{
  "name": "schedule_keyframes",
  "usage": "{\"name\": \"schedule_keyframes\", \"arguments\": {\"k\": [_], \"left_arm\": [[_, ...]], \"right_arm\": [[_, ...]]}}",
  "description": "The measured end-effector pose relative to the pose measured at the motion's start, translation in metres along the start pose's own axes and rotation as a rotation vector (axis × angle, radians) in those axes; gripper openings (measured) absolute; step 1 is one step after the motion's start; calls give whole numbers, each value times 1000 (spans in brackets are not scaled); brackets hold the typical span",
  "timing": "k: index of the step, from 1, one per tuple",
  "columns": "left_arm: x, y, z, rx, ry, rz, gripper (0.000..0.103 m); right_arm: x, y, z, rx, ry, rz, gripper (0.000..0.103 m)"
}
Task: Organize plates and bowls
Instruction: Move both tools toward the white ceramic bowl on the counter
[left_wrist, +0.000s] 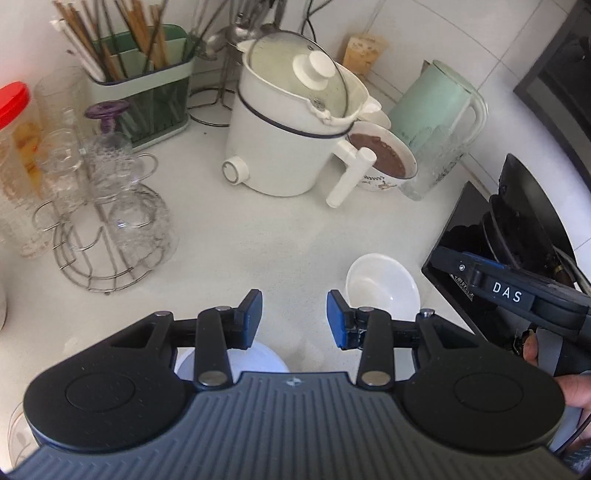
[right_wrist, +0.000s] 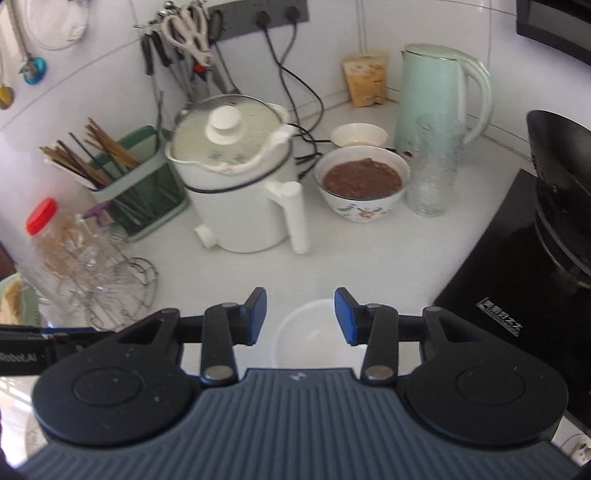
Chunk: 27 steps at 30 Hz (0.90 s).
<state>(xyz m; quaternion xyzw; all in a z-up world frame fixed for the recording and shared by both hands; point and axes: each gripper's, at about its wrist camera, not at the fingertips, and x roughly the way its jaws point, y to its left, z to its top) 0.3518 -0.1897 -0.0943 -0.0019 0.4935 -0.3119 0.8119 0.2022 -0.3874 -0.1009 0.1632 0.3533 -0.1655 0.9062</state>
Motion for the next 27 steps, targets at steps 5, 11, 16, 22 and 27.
{"name": "schedule_keyframes", "arguments": {"k": [5, 11, 16, 22, 27], "left_arm": [[24, -17, 4, 45, 26, -7, 44], [63, -35, 11, 58, 75, -32, 44], [92, -49, 19, 96, 83, -16, 44], [121, -66, 27, 108, 96, -40, 44], [146, -79, 17, 110, 143, -57, 44]], "right_arm": [[10, -20, -3, 44, 15, -9, 44], [22, -37, -1, 78, 16, 0, 44], [34, -45, -2, 64, 35, -40, 44], [47, -61, -10, 103, 72, -41, 43], [60, -70, -15, 109, 110, -21, 43]]}}
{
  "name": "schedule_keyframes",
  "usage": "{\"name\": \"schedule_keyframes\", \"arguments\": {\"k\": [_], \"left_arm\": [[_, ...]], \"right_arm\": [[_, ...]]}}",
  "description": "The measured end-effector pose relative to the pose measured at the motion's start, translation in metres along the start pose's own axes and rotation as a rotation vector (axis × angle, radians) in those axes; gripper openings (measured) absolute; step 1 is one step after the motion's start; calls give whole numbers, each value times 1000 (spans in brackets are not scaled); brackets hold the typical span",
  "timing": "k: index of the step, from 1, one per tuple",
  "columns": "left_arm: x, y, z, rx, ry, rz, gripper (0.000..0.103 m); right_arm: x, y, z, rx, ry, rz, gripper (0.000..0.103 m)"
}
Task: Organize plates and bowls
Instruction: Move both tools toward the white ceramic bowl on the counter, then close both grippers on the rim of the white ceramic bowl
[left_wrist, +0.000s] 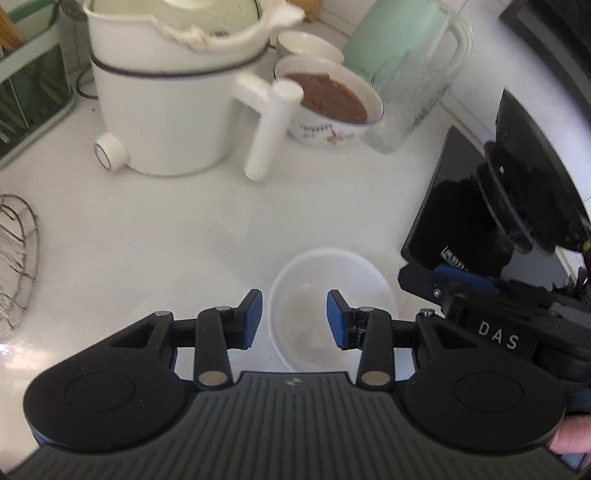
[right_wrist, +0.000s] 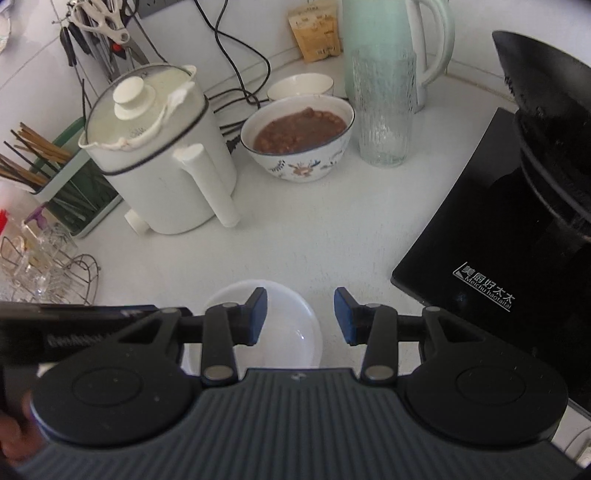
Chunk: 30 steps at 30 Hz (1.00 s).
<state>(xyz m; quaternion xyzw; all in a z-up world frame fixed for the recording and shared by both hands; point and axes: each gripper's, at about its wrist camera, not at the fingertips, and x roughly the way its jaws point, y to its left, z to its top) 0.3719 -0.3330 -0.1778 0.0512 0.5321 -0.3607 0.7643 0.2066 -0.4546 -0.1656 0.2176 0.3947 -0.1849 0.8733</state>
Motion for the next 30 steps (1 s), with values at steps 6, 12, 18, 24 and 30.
{"name": "schedule_keyframes", "arguments": {"k": [6, 12, 18, 24, 30], "left_arm": [[19, 8, -9, -50, 39, 40, 44], [29, 17, -11, -97, 58, 10, 42], [34, 12, -12, -72, 48, 55, 17], [34, 15, -11, -82, 51, 52, 9], [34, 18, -9, -97, 55, 52, 7]], "right_arm": [[13, -8, -6, 15, 44, 55, 43], [23, -3, -9, -36, 62, 79, 41], [40, -4, -13, -24, 107, 29, 41], [54, -7, -17, 6, 163, 18, 34], [57, -8, -18, 44, 180, 34, 17]]}}
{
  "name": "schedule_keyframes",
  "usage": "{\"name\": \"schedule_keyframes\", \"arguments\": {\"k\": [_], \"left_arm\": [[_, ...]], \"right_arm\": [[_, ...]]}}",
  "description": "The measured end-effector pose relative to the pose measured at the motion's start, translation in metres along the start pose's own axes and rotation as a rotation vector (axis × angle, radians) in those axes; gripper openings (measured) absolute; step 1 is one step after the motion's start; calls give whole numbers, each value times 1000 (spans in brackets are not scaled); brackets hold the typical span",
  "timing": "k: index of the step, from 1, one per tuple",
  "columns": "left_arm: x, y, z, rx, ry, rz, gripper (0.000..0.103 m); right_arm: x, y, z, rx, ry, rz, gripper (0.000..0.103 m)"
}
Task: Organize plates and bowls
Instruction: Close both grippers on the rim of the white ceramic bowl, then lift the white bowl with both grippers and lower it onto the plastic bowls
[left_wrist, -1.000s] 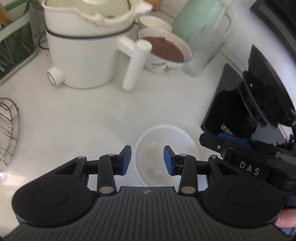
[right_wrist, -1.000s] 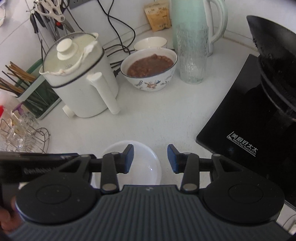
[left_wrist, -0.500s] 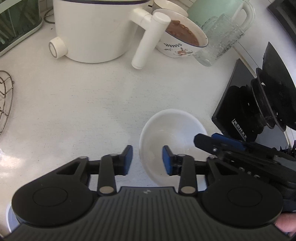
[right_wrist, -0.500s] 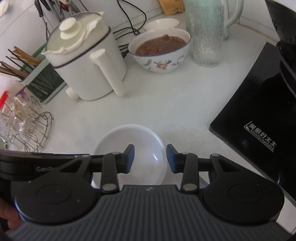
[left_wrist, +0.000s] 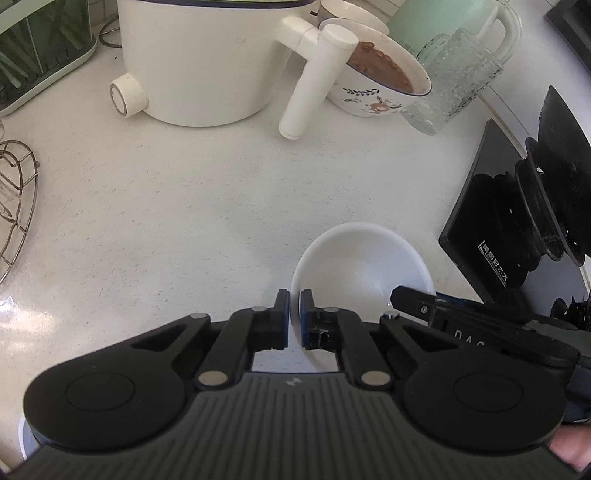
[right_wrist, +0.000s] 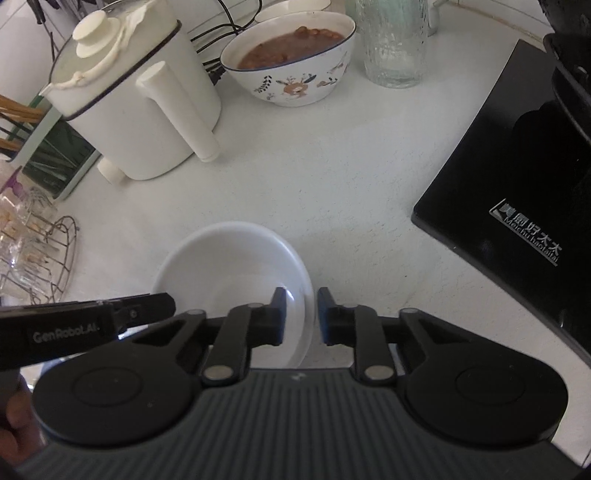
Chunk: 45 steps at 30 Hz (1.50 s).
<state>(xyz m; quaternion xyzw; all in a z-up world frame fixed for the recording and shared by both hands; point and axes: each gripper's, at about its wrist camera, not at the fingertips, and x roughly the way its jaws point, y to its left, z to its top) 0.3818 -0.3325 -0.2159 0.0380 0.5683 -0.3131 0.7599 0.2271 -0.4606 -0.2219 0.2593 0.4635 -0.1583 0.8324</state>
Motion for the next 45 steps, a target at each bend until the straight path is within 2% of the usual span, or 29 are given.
{"name": "schedule_keyframes", "arguments": {"k": [4, 10, 21, 29, 35, 45], "left_arm": [[-2, 5, 0, -24, -5, -2, 6], [-11, 10, -1, -36, -34, -14, 7], [-58, 22, -11, -118, -42, -87, 7], [-105, 22, -20, -135, -73, -82, 8], [-141, 21, -28, -122, -114, -66, 7], [-157, 43, -42, -175, -138, -53, 7]], "right_arm": [[2, 2, 0, -6, 13, 2, 13], [-6, 6, -1, -5, 14, 31, 13], [-55, 16, -6, -15, -14, 97, 13], [-82, 24, -7, 8, 7, 157, 14], [-112, 39, -5, -14, -21, 196, 15], [-112, 62, -10, -75, -11, 211, 15]]}}
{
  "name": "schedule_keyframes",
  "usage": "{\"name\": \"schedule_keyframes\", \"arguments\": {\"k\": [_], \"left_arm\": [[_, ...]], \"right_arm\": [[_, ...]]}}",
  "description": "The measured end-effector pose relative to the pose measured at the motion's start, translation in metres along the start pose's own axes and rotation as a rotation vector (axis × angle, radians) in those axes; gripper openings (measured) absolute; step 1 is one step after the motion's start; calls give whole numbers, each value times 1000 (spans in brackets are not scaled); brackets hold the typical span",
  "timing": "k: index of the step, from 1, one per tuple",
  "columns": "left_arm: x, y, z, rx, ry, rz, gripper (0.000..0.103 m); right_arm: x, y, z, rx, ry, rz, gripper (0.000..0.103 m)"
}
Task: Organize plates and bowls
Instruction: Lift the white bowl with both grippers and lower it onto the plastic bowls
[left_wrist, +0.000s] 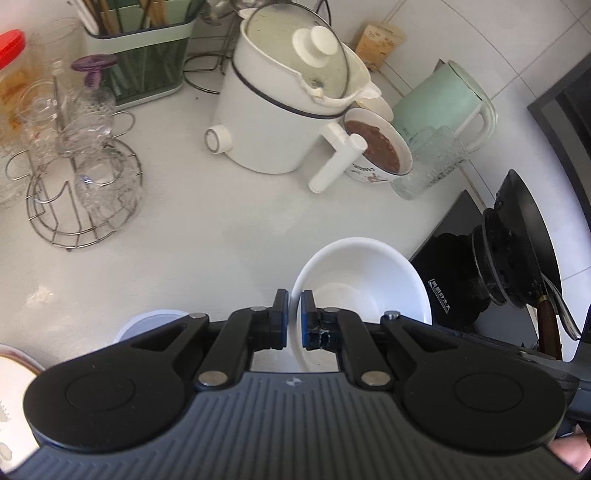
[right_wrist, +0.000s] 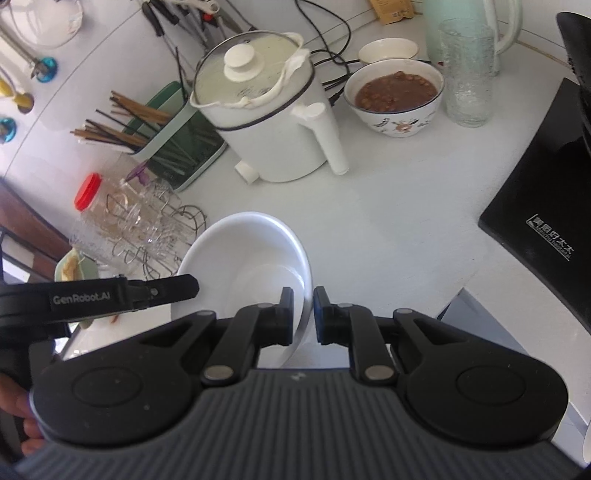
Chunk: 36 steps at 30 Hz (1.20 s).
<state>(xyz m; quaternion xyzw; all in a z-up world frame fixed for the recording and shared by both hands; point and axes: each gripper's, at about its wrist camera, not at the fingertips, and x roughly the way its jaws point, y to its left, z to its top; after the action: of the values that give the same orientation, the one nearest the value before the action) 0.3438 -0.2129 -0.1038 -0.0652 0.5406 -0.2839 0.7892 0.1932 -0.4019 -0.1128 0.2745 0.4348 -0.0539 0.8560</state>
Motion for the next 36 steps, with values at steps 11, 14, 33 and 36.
{"name": "schedule_keyframes", "arguments": {"k": [11, 14, 33, 36], "left_arm": [[-23, 43, -14, -94, -45, 48, 7], [-30, 58, -18, -133, -46, 73, 7], [-33, 122, -41, -283, 1, 150, 8], [-30, 126, -51, -307, 19, 155, 8]], "right_arm": [[23, 33, -5, -87, 76, 50, 15], [32, 46, -4, -125, 101, 69, 15], [88, 102, -16, -398, 280, 85, 15], [97, 98, -21, -396, 317, 87, 15]]}}
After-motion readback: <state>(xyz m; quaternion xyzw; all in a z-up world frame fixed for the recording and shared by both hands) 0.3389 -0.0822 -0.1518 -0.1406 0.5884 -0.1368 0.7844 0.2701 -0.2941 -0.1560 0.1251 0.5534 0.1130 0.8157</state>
